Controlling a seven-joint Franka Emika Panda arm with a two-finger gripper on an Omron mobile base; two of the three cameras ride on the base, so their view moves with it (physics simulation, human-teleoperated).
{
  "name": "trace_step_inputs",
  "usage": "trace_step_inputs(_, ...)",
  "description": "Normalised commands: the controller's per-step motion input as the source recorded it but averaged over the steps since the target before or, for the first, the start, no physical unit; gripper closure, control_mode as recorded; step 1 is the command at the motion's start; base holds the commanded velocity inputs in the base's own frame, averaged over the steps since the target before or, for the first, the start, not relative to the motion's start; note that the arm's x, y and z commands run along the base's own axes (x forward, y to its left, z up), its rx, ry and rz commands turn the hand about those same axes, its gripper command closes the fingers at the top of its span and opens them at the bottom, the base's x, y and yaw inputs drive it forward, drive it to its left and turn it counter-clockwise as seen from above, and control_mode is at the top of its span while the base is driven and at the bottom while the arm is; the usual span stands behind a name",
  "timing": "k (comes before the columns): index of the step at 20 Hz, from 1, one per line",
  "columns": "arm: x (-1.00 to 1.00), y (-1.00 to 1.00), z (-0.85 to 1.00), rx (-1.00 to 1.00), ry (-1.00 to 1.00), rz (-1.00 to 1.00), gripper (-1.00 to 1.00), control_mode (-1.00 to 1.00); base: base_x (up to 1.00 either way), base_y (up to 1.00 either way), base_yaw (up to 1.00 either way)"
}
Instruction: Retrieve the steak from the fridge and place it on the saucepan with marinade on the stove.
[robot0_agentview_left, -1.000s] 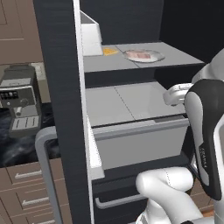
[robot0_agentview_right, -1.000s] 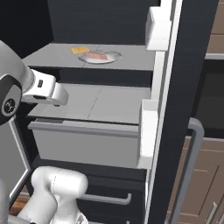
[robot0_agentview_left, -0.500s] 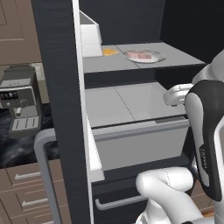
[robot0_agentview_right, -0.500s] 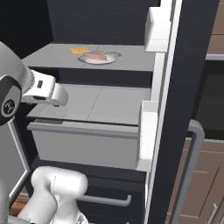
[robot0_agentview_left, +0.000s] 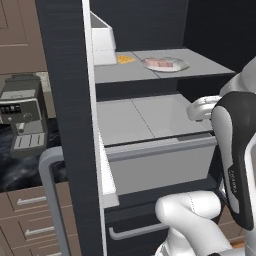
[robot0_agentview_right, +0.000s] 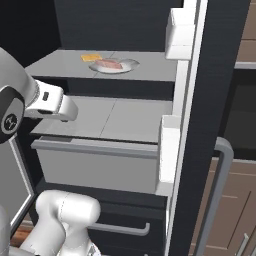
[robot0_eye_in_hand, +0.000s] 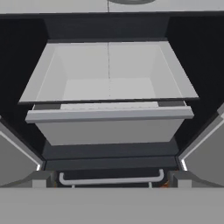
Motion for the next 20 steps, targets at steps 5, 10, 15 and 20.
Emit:
trace_step_inputs(5, 0.05, -0.05, 0.12, 0.0, 0.0, 0.02, -1.0, -1.0, 0.0, 0.0, 0.0)
trace_step_inputs(10, 0.01, -0.01, 0.42, 0.0, 0.0, 0.09, -1.0, -1.0, 0.0, 0.0, 0.0)
trace_step_inputs(15, 0.0, 0.0, 0.14, 0.0, -0.12, 0.11, -1.0, -1.0, 0.0, 0.0, 0.0)
trace_step_inputs(20, 0.03, -0.03, 0.1, 0.0, -0.07, 0.1, -1.0, -1.0, 0.0, 0.0, 0.0)
